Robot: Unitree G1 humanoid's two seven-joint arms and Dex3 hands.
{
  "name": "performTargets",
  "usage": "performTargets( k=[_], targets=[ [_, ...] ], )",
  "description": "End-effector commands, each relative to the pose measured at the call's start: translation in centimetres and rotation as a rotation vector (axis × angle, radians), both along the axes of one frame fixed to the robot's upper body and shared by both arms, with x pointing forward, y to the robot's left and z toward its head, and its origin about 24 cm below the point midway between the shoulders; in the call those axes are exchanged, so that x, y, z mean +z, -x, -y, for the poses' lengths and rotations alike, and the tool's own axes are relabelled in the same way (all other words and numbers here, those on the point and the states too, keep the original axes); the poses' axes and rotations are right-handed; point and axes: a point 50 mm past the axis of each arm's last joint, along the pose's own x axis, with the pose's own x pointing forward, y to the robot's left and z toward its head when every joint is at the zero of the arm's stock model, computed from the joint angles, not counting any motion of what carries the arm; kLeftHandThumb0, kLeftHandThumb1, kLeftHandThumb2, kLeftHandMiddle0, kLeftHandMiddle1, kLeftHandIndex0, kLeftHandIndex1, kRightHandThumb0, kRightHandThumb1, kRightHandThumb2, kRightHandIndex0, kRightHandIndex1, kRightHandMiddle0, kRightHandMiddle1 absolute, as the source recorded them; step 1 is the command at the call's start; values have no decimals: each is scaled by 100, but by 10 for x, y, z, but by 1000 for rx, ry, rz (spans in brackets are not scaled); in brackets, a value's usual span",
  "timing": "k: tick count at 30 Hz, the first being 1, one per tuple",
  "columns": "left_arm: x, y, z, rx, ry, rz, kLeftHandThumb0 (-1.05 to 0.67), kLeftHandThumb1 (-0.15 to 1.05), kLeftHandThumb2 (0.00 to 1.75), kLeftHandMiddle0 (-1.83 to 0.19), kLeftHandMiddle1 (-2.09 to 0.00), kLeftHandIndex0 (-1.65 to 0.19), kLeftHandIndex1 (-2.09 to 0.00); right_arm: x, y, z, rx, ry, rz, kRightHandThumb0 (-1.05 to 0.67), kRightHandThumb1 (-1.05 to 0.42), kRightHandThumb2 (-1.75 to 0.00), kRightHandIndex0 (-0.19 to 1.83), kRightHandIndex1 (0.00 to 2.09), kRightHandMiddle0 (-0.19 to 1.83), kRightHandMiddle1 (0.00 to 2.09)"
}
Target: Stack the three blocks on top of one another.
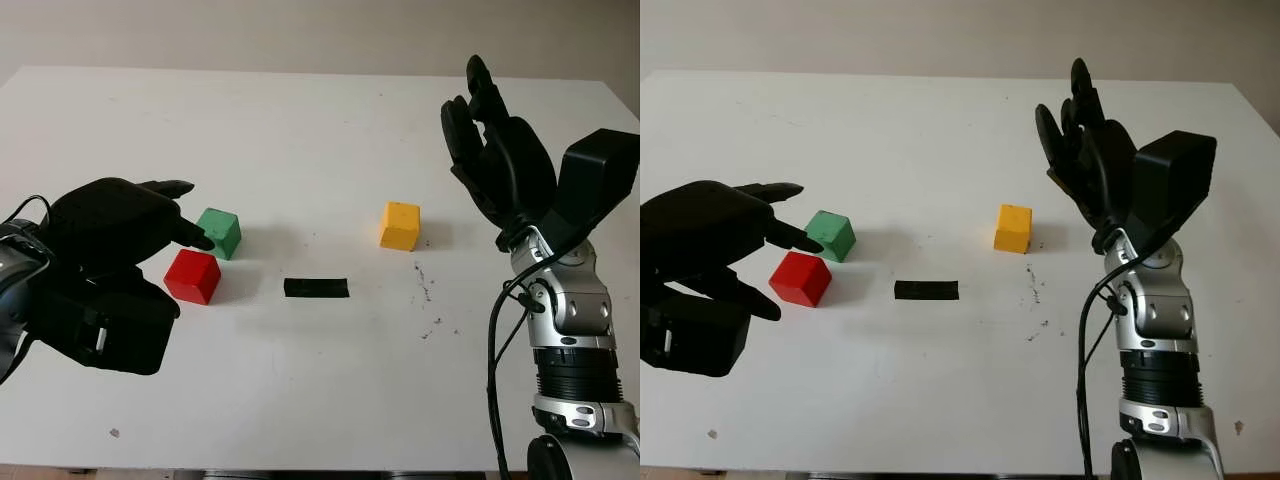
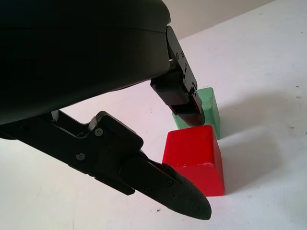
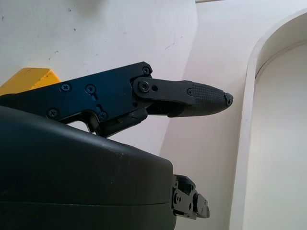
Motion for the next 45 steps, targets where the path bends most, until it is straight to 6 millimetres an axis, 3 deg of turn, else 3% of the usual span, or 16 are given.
performTargets(
  k=[1, 17, 23, 24, 26, 27, 32, 38, 45],
  targets=[
    [-5, 0, 1, -4, -7, -14, -72, 80, 5, -16, -6, -75, -11, 1, 2, 2, -5, -6, 5, -69, -105, -47, -19, 0, -19, 0],
    [-18, -6, 3, -8, -30, 0, -65, 82, 6, -21, -6, -78, -17, 0, 4, 3, 10, 1, 10, -68, -105, -47, -19, 0, -19, 0],
    [-24, -9, 2, -33, -24, 11, -55, 88, 7, -25, -7, -81, -25, -1, 4, 3, 15, 0, 10, -68, -105, -49, -19, 0, -19, 0],
    [-25, -9, 2, -37, -25, 13, -53, 89, 6, -26, -6, -77, -36, -1, 4, 3, 16, 0, 10, -68, -105, -49, -19, 0, -19, 0],
    [-28, -10, 1, -44, -24, 16, -47, 91, 6, -29, -6, -55, -87, -1, 4, 4, 19, 2, 13, -68, -105, -48, -19, 0, -19, 0],
    [-28, -11, 1, -46, -23, 18, -45, 92, 6, -30, -6, -50, -99, -1, 4, 4, 21, 2, 14, -68, -105, -48, -19, 0, -19, 0],
    [-32, -12, 1, -61, -30, 22, -37, 95, 6, -32, -6, -40, -123, 0, 5, 4, 20, 6, 15, -68, -105, -49, -19, 0, -19, 0],
    [-32, -11, 1, -74, -52, 26, -37, 97, 6, -33, -5, -37, -124, 0, 5, 4, 16, 6, 13, -68, -105, -49, -19, 0, -19, 0],
    [-23, -3, 9, -111, -149, 83, -40, 98, 5, -33, -5, -46, -103, 0, 5, 3, 10, -7, 7, -67, -105, -48, -19, 0, -19, 0]
  ],
)
